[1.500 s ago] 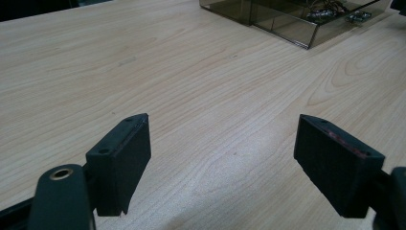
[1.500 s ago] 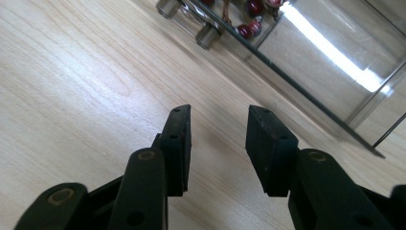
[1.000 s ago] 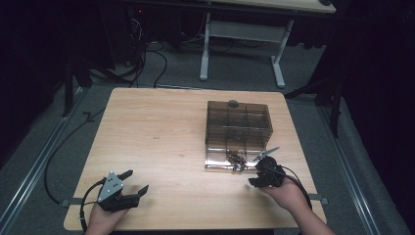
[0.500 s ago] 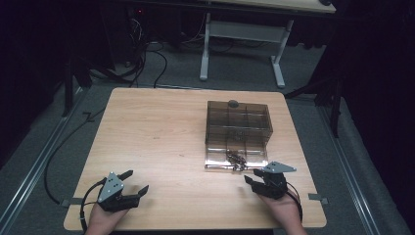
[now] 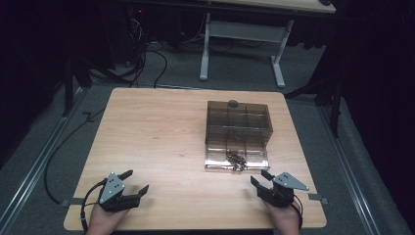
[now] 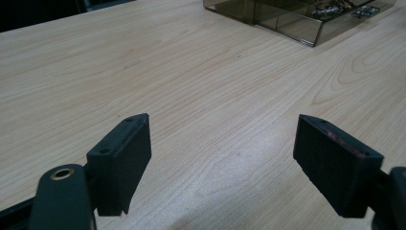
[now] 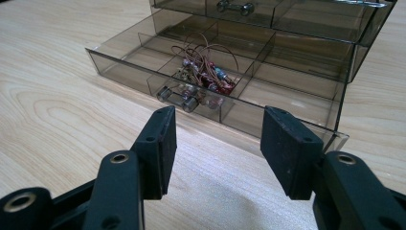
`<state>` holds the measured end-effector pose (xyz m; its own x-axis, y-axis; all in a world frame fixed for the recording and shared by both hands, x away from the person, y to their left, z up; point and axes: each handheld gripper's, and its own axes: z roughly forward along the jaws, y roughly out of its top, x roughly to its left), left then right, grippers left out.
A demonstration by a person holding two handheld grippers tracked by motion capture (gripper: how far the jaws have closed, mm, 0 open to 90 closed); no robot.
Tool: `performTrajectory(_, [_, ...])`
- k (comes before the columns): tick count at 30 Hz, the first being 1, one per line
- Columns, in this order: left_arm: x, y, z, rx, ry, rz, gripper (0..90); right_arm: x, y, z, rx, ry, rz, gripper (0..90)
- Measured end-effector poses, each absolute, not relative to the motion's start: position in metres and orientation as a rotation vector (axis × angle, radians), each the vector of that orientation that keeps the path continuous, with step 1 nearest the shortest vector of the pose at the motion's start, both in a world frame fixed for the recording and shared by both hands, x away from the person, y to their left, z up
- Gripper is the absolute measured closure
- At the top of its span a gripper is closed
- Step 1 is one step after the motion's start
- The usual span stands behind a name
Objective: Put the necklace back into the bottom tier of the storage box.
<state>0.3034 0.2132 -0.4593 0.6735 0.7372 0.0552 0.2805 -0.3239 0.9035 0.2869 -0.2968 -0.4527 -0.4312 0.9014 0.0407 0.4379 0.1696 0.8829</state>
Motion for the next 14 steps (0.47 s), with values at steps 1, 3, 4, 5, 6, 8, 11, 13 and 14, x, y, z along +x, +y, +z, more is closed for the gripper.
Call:
performTrajectory(1, [0.3032, 0.2129, -0.4593, 1.899, 0.800, 0.585, 21.0, 0.2872, -0.2961, -0.4526, 1.252, 1.953, 1.197, 46.9])
performTrajectory(3, [0.3031, 0.2125, -0.4593, 1.900, 0.805, 0.591, 21.2, 0.2878, -0.2945, -0.4527, 1.233, 1.961, 1.191, 46.7])
performTrajectory(4, [0.3031, 0.2122, -0.4593, 1.901, 0.808, 0.594, 21.2, 0.2881, -0.2939, -0.4527, 1.228, 1.971, 1.187, 46.6])
performTrajectory(5, [0.3031, 0.2118, -0.4594, 1.901, 0.811, 0.598, 21.3, 0.2880, -0.2932, -0.4527, 1.228, 1.976, 1.184, 46.6])
performTrajectory(6, [0.3031, 0.2116, -0.4593, 1.904, 0.813, 0.600, 21.3, 0.2879, -0.2930, -0.4528, 1.222, 1.979, 1.183, 46.6])
performTrajectory(8, [0.3031, 0.2114, -0.4593, 1.905, 0.815, 0.603, 21.4, 0.2876, -0.2933, -0.4527, 1.220, 1.982, 1.187, 46.6])
performTrajectory(11, [0.3028, 0.2118, -0.4593, 1.901, 0.813, 0.601, 21.5, 0.2879, -0.2947, -0.4527, 1.233, 1.976, 1.193, 46.8])
performTrajectory(13, [0.3022, 0.2123, -0.4592, 1.898, 0.807, 0.599, 21.4, 0.2890, -0.2946, -0.4527, 1.242, 1.976, 1.186, 47.0])
performTrajectory(14, [0.3020, 0.2124, -0.4592, 1.897, 0.805, 0.599, 21.5, 0.2894, -0.2943, -0.4527, 1.245, 1.979, 1.180, 47.0])
